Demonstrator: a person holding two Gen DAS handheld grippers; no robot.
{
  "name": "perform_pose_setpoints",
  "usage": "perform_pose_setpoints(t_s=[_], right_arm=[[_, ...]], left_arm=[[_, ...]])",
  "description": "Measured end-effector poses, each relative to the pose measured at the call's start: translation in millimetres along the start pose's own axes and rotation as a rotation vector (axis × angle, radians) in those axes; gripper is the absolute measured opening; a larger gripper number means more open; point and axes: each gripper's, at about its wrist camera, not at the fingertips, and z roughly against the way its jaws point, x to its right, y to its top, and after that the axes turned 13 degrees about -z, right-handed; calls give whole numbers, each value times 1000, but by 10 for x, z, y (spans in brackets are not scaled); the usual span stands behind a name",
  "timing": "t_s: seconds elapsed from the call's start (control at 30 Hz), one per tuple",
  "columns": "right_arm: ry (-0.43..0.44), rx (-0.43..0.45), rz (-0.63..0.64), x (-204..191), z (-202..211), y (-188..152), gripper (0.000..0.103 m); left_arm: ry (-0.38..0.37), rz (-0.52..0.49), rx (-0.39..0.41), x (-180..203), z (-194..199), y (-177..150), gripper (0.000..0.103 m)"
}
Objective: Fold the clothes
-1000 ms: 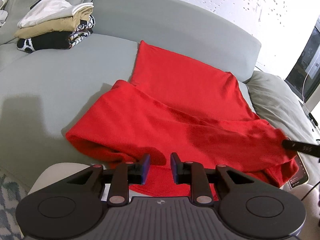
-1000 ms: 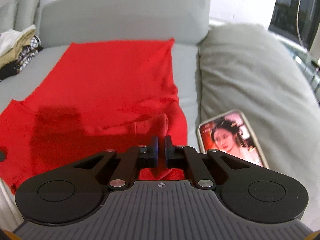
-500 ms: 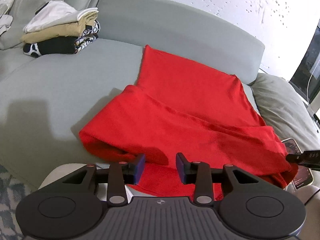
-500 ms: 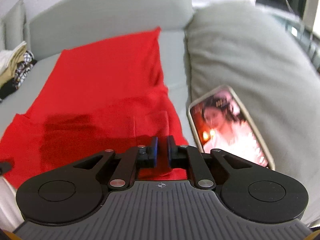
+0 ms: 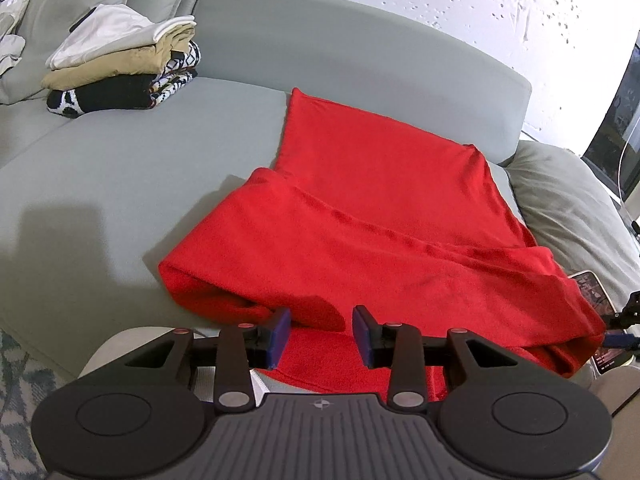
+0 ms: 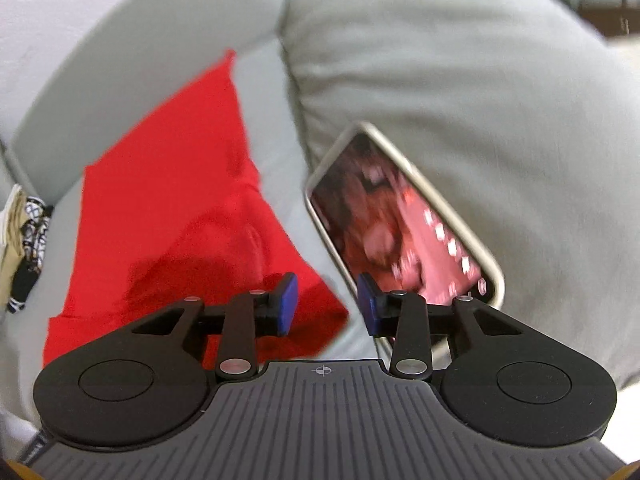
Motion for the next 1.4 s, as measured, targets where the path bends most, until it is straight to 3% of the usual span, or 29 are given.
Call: perform_pose_setpoints(t_s=[0.23,0.33,0.4,0.43,0.5,0.6,0.7,0.8,0.87,0.93,1.0,1.1,1.4], right_arm=[[17,-137,-206,123,-216,54,42],[25,-113,-229,137,-314,25,41],[21,-76,-219,126,-320,3,20],[34,-54,-209,122,-295,-10,4],[68,-17,-196,118,-222,-33,3],[-4,107,-104,11,-69,-92,3],[-96,131,20,-142,-99,-149,3],[-160,128,102,-262,-137,-191,18],[-127,150,83,-259,-19,-195,34],[-10,167,20,-185,159,-170,36],[112,118,-53,-105,210,-121,36],[179,-37,-133,-44,61,-14,35],[89,-78,-5,-140,-121,-22,33]], left_arm=[[2,-4,-1,5,-3,5,36],[0,-3,0,-3,-1,3,36],[-1,-2,1,-7,1,2,36],[-1,-2,1,-7,2,1,36],[-2,-2,1,-13,4,2,36],[-1,-6,0,-16,2,4,36],[6,-25,-11,12,-10,7,37],[0,-25,-8,-6,-4,5,38],[-5,-21,-6,-23,1,4,38],[-6,-22,-6,-23,-4,2,38],[-7,-23,-6,-24,-9,1,38],[-10,-20,-4,-31,-4,-2,38],[-12,-22,-4,-24,-6,-4,39]])
